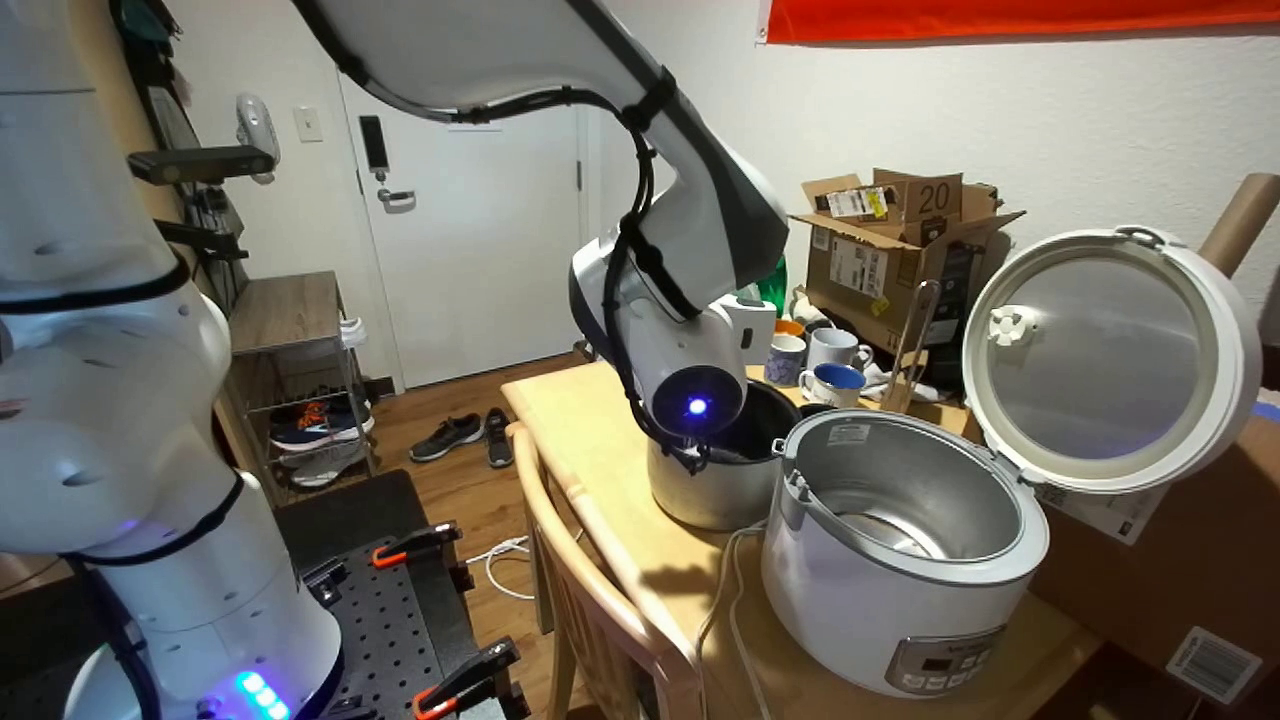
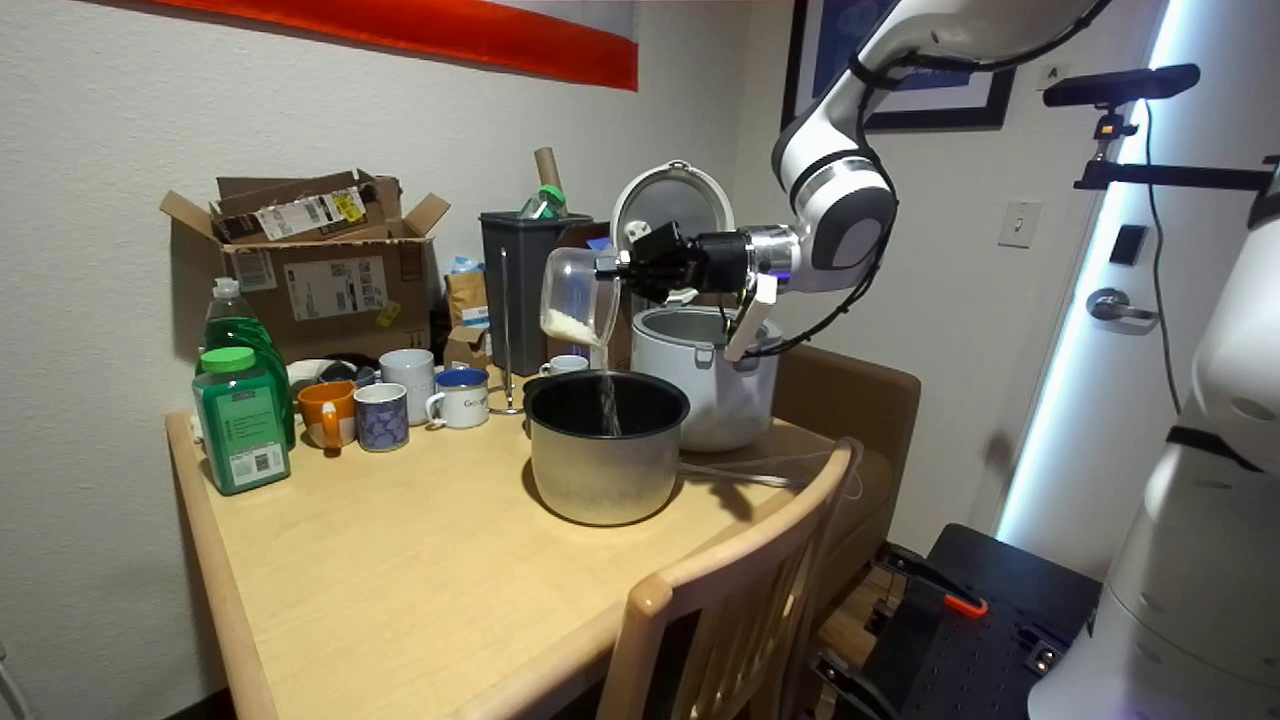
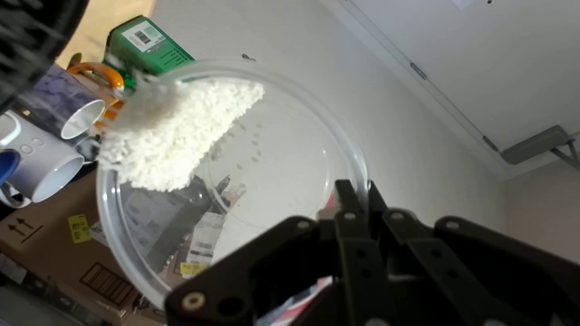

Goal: Pick up the transparent bowl, pour its contents in the pot, pick up the pot and put it in the rice cooker

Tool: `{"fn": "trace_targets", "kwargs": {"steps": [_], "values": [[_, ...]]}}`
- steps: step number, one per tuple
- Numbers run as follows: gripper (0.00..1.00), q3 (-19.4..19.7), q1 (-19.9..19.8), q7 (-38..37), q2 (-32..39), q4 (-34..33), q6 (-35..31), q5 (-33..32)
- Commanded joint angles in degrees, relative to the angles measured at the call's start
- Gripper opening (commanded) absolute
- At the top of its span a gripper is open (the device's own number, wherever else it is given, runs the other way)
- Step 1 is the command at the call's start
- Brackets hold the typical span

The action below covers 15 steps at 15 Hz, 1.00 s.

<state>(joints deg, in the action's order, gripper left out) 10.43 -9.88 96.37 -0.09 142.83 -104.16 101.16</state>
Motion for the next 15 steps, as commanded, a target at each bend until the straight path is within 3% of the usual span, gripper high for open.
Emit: {"fn": "trace_targets", "kwargs": {"steps": [1, 15], "values": [[0.02, -0.41, 0.15, -1.38, 0.09, -1.13, 0.23, 0.92], [0.02, -0.15, -0.25, -2.43, 3.52, -3.96, 2.38, 3.16]]}}
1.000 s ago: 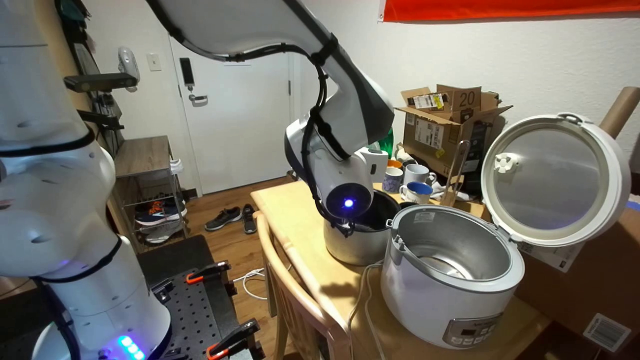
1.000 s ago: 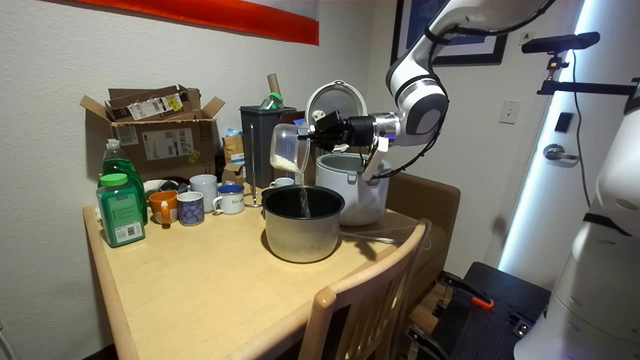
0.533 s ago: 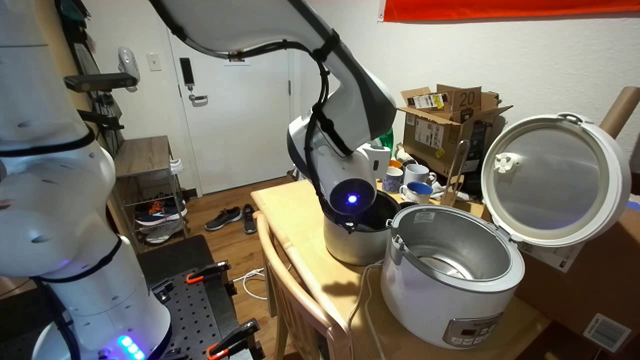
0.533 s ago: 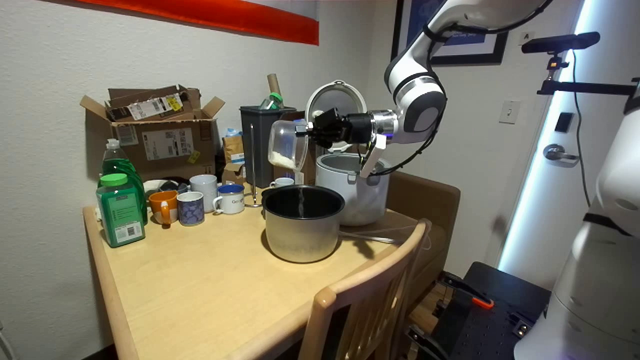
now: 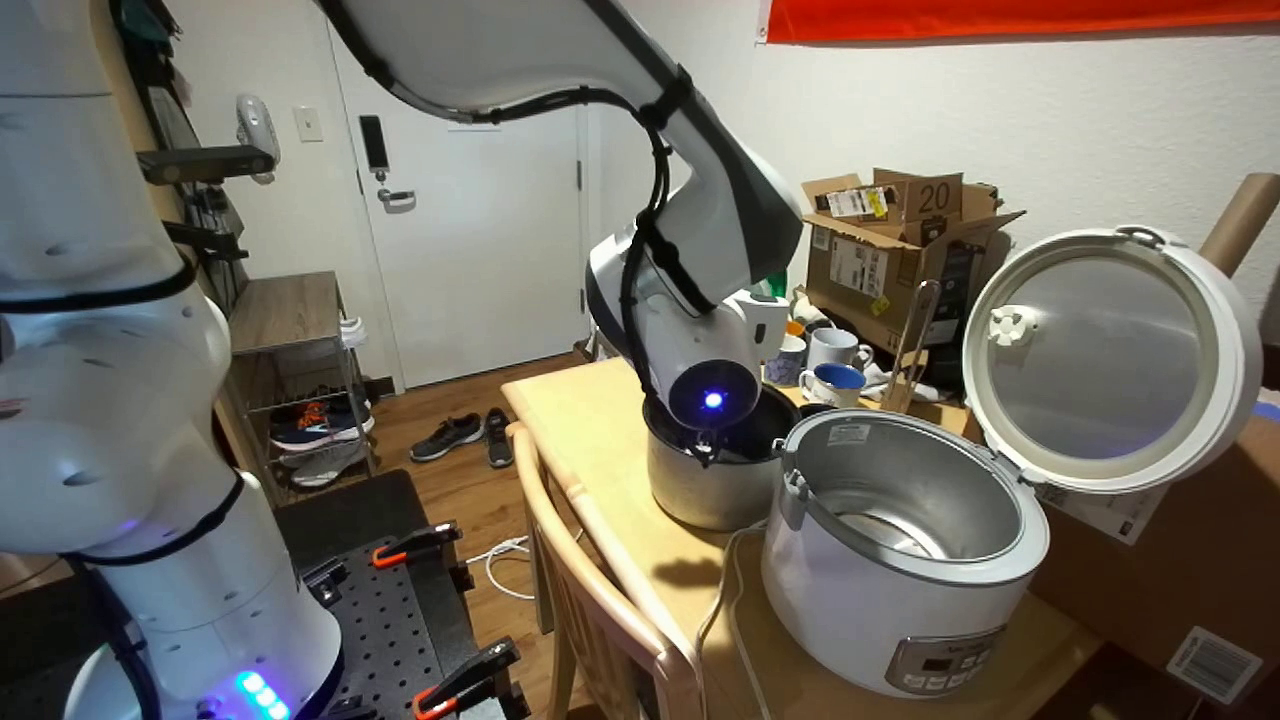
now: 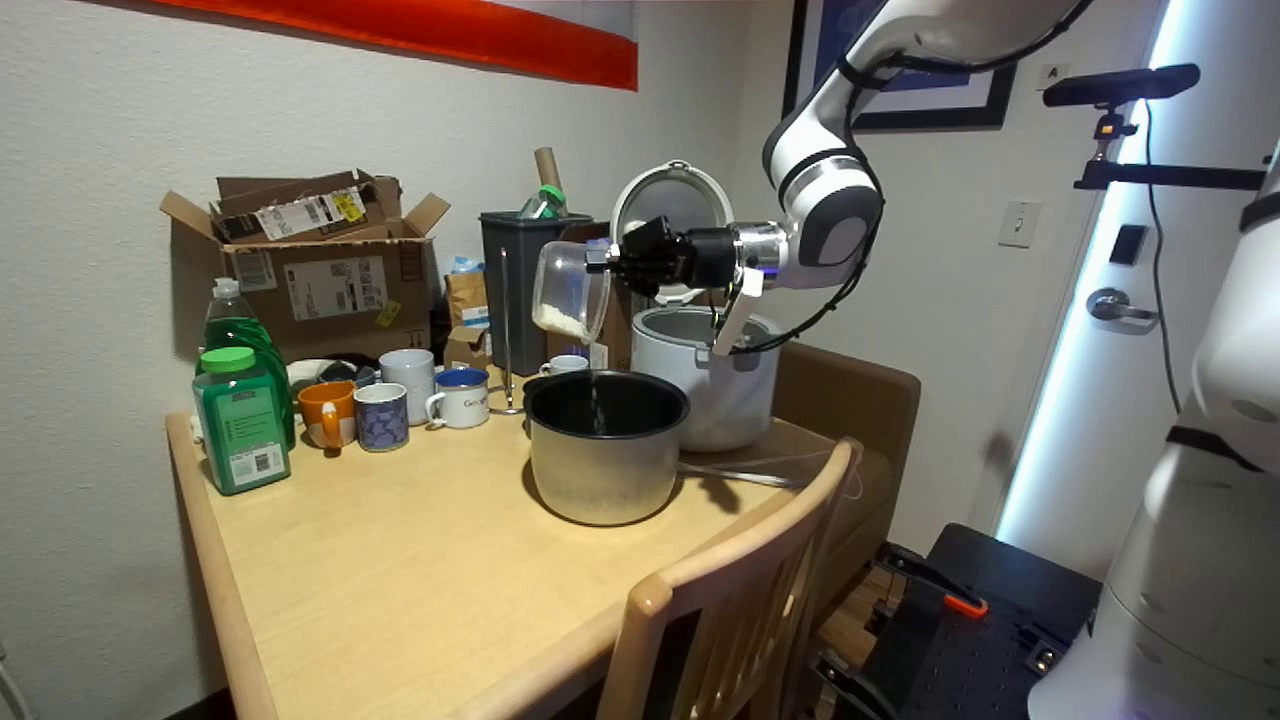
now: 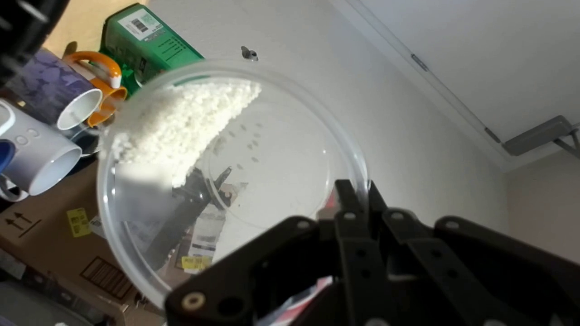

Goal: Pick up the transparent bowl, pour its contents in the pot, pick up the pot and put it in the rice cooker

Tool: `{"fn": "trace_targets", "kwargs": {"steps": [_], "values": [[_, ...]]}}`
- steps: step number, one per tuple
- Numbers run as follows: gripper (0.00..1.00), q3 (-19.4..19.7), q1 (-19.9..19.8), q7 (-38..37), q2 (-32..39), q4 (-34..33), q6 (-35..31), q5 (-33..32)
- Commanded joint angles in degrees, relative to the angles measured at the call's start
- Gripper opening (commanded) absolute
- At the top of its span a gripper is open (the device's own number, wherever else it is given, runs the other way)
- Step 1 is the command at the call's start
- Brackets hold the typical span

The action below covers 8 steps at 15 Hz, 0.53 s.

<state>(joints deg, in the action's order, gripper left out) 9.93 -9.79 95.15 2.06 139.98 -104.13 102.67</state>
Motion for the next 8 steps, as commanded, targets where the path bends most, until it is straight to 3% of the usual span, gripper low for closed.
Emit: {"fn": "trace_targets", "kwargs": {"steps": [1, 8], "values": [[0.02, 0.44, -0.39, -1.14, 1.68, -1.12, 2.62, 2.01], [0.02, 0.75, -0.43, -0.77, 1.75, -0.34, 4.21, 3.31]]}}
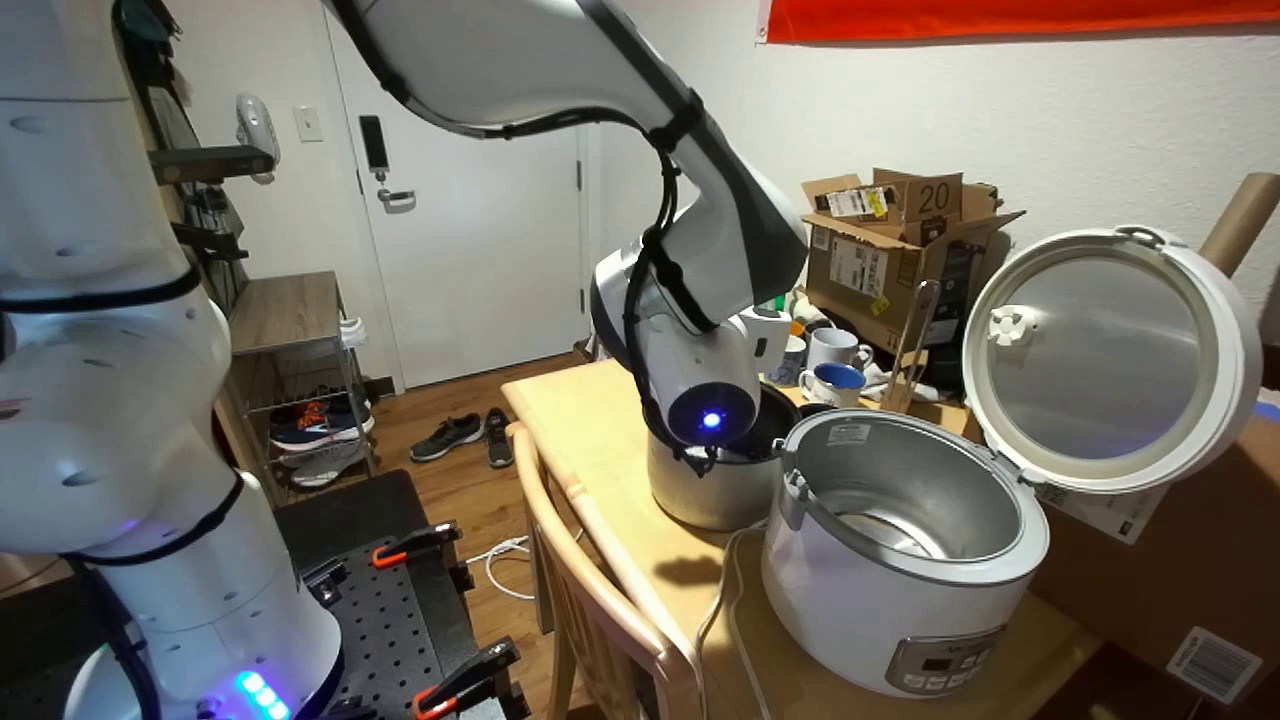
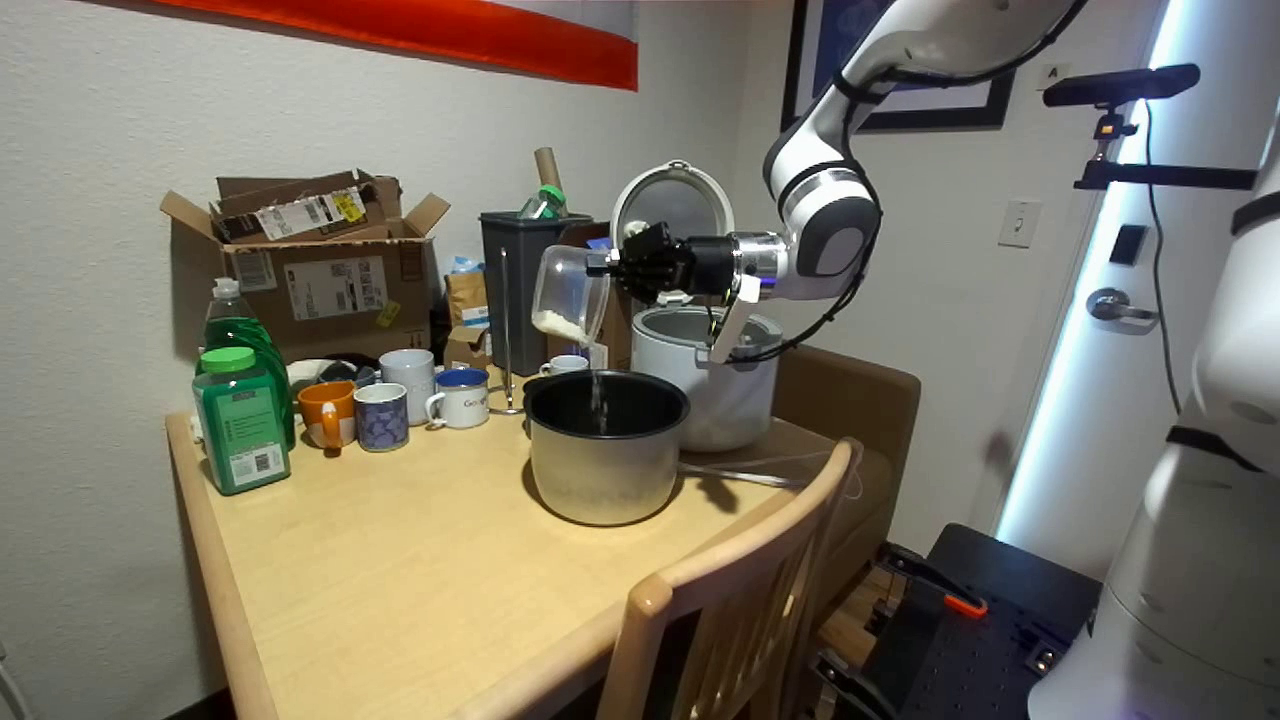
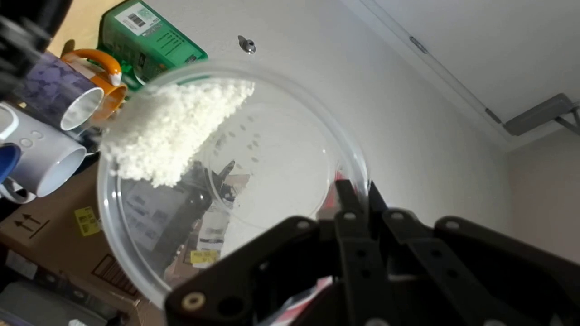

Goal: Pick up the transparent bowl, pour its contents in the pot, pick up the pot and put it in the rice cooker

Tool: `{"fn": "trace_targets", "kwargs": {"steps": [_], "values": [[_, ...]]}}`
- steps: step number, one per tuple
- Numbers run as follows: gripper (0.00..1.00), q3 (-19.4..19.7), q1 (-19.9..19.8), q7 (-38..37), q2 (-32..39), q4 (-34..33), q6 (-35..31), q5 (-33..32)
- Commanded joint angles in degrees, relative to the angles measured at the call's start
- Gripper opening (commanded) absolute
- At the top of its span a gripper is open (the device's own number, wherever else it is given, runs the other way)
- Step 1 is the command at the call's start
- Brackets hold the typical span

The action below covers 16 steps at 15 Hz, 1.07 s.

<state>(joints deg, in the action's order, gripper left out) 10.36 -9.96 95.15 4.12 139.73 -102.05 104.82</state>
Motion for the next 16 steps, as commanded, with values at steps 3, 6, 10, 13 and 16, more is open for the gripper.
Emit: {"fn": "trace_targets", "kwargs": {"steps": [3, 6, 10, 13, 16], "values": [[0.02, 0.3, -0.24, -0.87, -0.02, -0.27, 2.25, 1.29], [0.02, 0.36, -0.31, -0.92, 0.04, -0.37, 2.57, 1.17], [0.02, 0.49, -0.43, -0.85, 0.24, -0.39, 3.38, 1.2], [0.02, 0.66, -0.56, -0.88, 0.47, -0.39, 4.45, 1.23], [0.02, 0.83, -0.59, -0.95, 0.68, -0.39, 5.01, 1.19]]}}
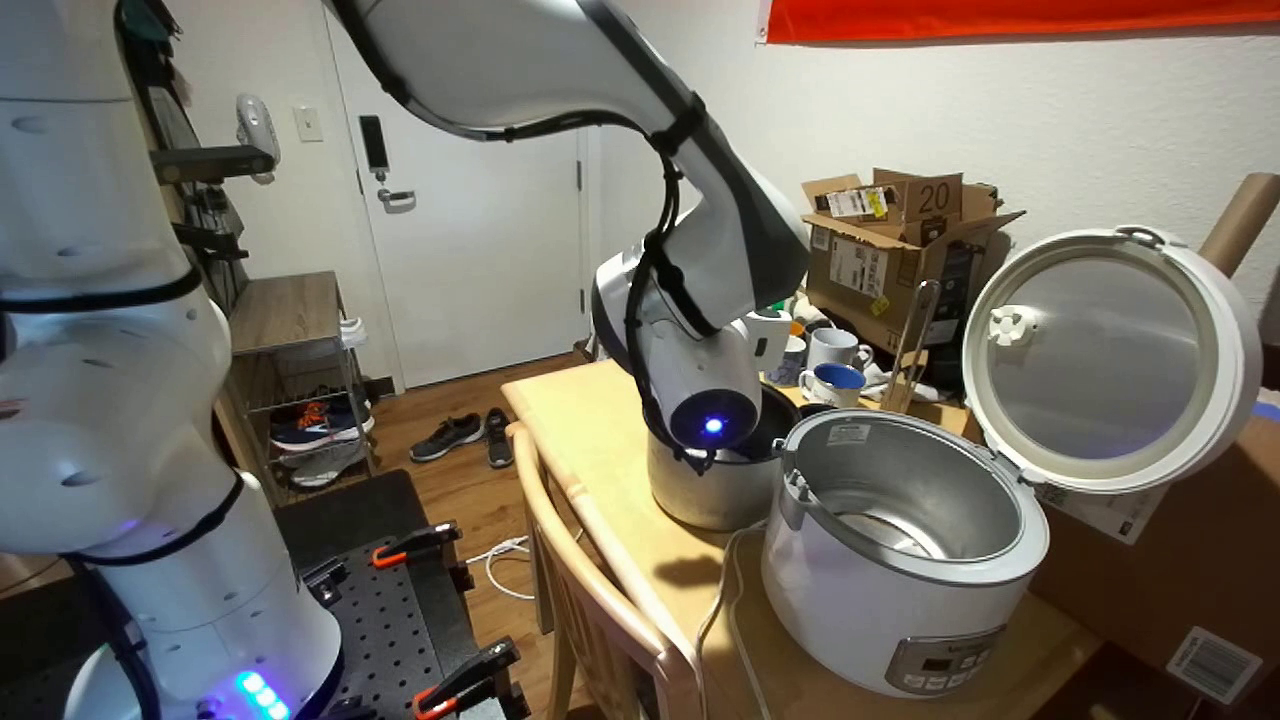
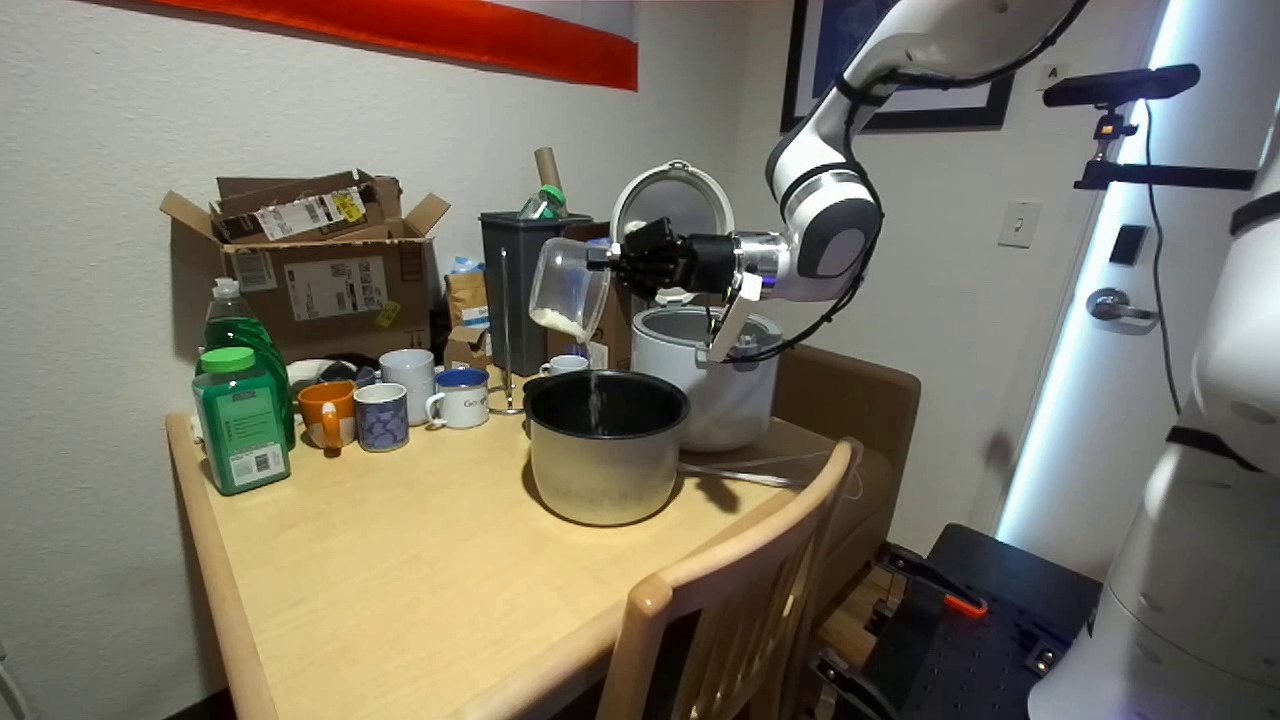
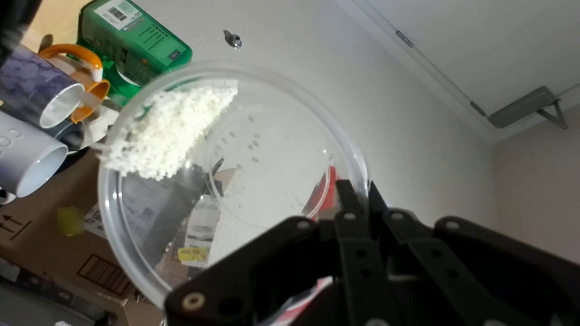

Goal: Pick up the transparent bowl, pour its contents in the pot, pick up the pot and put it in the rice cooker

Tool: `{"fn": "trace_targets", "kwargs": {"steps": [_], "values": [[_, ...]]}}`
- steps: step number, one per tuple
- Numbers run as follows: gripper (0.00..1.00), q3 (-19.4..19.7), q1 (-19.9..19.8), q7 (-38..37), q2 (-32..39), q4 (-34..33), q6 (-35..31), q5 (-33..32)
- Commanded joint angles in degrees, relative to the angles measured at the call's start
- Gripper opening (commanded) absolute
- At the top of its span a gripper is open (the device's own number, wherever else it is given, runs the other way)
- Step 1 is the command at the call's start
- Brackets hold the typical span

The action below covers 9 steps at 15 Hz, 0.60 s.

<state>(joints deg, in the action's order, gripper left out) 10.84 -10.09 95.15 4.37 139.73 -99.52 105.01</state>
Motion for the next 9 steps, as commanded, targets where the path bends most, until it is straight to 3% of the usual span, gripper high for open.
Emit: {"fn": "trace_targets", "kwargs": {"steps": [1, 9], "values": [[0.02, 0.41, -0.49, -0.92, 0.46, -0.36, 2.6, 1.02], [0.02, 0.89, -0.71, -0.88, 1.2, -0.38, 4.42, 1.3]]}}
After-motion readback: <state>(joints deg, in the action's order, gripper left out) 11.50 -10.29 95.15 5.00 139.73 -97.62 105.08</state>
